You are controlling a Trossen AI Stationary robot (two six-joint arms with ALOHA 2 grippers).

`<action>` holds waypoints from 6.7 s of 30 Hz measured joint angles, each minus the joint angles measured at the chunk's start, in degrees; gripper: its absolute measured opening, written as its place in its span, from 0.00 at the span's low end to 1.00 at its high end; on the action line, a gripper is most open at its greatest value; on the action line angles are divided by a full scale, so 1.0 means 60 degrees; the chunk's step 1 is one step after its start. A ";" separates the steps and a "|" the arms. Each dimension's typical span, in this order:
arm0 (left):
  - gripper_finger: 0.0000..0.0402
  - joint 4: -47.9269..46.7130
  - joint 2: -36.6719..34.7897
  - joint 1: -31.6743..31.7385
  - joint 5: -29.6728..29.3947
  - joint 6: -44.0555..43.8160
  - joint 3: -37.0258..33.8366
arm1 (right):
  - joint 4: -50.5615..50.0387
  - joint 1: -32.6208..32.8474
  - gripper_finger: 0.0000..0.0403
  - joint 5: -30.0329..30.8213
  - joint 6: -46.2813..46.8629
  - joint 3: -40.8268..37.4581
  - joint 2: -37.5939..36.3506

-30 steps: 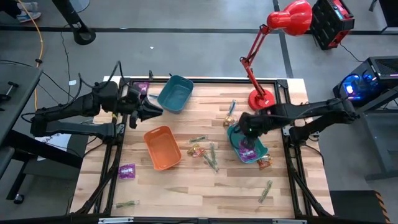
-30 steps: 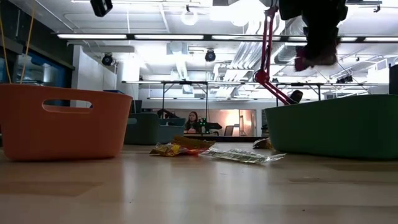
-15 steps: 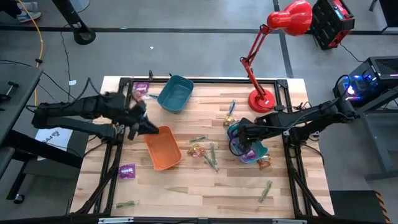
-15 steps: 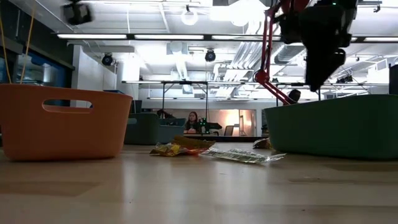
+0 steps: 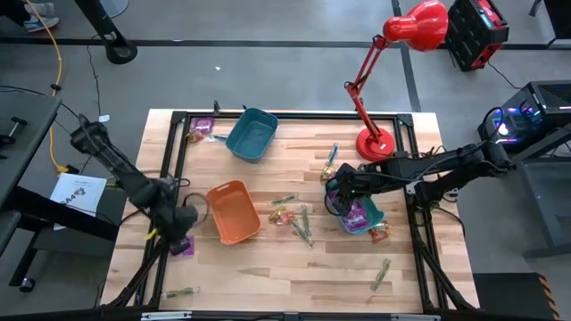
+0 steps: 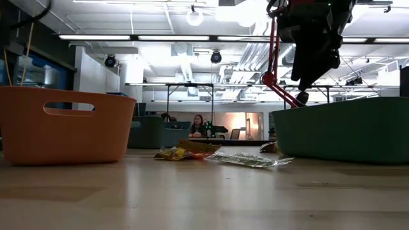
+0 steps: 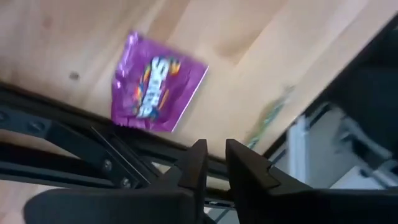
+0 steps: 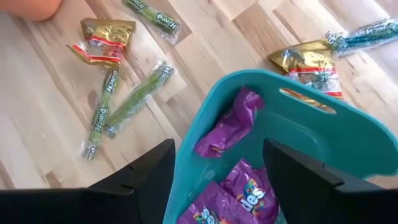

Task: Sort candy
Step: Put the purple candy into the green bin

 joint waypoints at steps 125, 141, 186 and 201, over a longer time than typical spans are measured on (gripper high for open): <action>0.43 0.5677 0.7007 1.6733 -0.6194 0.8609 0.2323 | 0.2629 -0.0141 0.59 0.2396 0.0252 0.0299 -0.3246; 0.27 0.5297 0.8054 1.6680 -0.7315 0.9272 0.2879 | 0.2526 -0.0140 0.59 0.2495 0.0176 0.0299 -0.3246; 0.00 0.5942 0.1985 1.2368 -0.3773 0.8525 0.3380 | 0.3592 -0.0140 0.59 0.2489 -0.0449 0.0295 -0.3246; 0.00 1.5650 0.6569 0.7418 -0.3472 0.6689 0.3381 | 0.7151 -0.0140 0.59 0.2400 -0.2096 0.0295 -0.3834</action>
